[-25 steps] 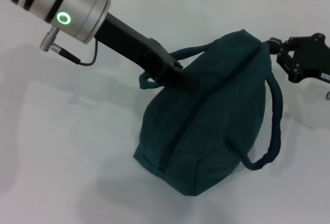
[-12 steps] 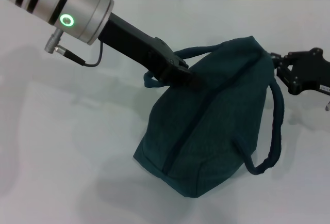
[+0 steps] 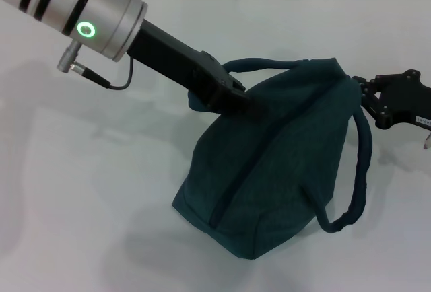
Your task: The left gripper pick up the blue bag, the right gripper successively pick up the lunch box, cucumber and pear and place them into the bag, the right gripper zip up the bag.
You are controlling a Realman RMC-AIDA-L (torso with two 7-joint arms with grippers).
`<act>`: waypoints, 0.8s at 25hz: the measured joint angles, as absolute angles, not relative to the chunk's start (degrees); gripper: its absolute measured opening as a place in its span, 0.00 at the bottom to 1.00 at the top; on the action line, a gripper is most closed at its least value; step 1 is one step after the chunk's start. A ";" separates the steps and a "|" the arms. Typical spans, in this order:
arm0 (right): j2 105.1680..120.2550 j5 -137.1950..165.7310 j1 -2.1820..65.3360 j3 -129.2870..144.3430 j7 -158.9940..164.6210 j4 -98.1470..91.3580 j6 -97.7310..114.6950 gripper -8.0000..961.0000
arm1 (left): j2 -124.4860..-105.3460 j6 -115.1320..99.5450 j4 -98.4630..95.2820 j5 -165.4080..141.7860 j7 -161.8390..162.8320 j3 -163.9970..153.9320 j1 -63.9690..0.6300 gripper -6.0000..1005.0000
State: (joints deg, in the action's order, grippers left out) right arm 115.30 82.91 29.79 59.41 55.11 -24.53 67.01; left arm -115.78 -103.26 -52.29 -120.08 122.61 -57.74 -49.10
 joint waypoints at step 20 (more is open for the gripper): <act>114.32 77.22 25.20 56.00 55.72 -27.58 72.42 0.31 | -115.39 -103.08 -53.02 -113.95 116.94 -52.43 -47.62 0.35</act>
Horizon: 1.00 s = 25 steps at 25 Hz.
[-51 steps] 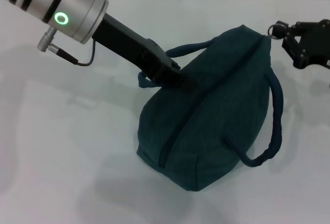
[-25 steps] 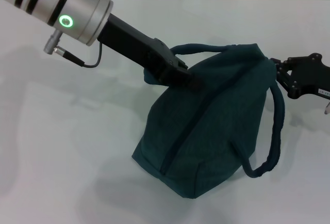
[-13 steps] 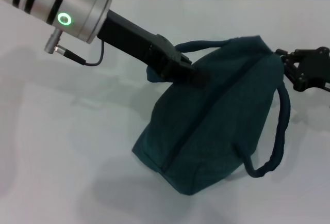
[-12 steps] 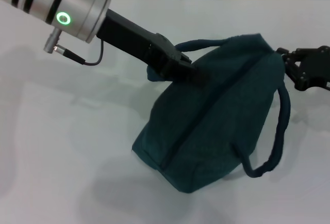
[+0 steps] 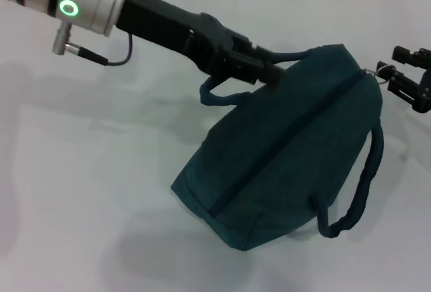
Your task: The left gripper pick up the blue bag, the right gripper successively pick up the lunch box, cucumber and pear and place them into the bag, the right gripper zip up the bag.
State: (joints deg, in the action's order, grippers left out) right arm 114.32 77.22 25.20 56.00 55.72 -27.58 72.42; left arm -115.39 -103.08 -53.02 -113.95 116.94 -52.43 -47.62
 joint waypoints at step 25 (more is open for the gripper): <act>108.85 84.20 24.62 52.42 72.51 -28.12 78.78 0.63 | -115.57 -99.72 -52.55 -114.96 113.64 -50.10 -47.46 0.56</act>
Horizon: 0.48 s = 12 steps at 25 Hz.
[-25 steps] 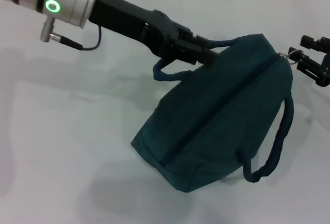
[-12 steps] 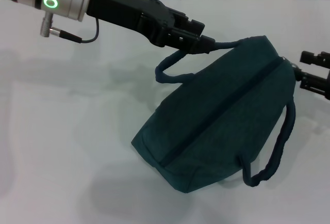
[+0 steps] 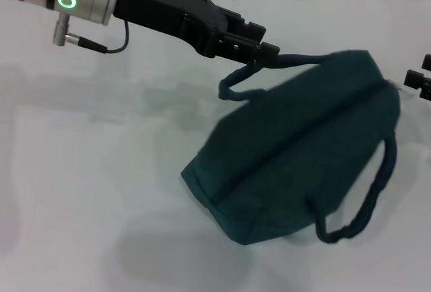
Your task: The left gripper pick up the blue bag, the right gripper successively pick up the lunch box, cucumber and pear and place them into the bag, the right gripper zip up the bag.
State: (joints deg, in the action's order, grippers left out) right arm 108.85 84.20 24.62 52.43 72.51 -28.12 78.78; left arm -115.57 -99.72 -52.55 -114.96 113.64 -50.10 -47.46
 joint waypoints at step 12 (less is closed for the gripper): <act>109.40 87.03 26.43 51.55 74.56 -28.80 76.58 0.62 | -115.65 -99.30 -52.47 -114.96 113.59 -49.96 -46.93 0.57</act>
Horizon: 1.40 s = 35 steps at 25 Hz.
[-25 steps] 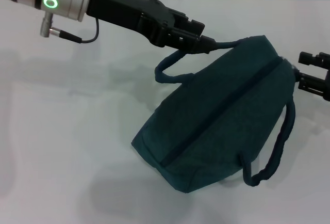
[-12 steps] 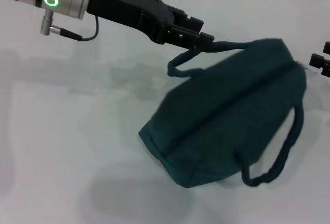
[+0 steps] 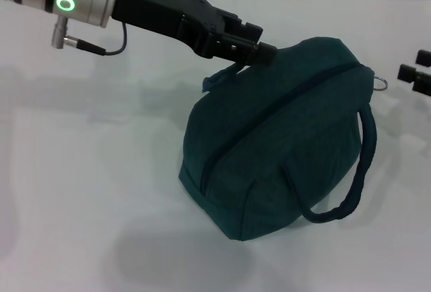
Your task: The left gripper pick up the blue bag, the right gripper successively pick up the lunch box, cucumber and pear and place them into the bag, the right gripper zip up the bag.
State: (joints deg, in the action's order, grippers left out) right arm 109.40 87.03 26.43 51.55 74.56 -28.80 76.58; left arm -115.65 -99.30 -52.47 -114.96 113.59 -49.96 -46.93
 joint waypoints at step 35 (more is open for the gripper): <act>111.70 93.01 35.64 55.88 87.61 -45.18 101.84 0.63 | -118.55 -106.76 -42.18 -96.34 82.25 -42.77 -29.87 0.57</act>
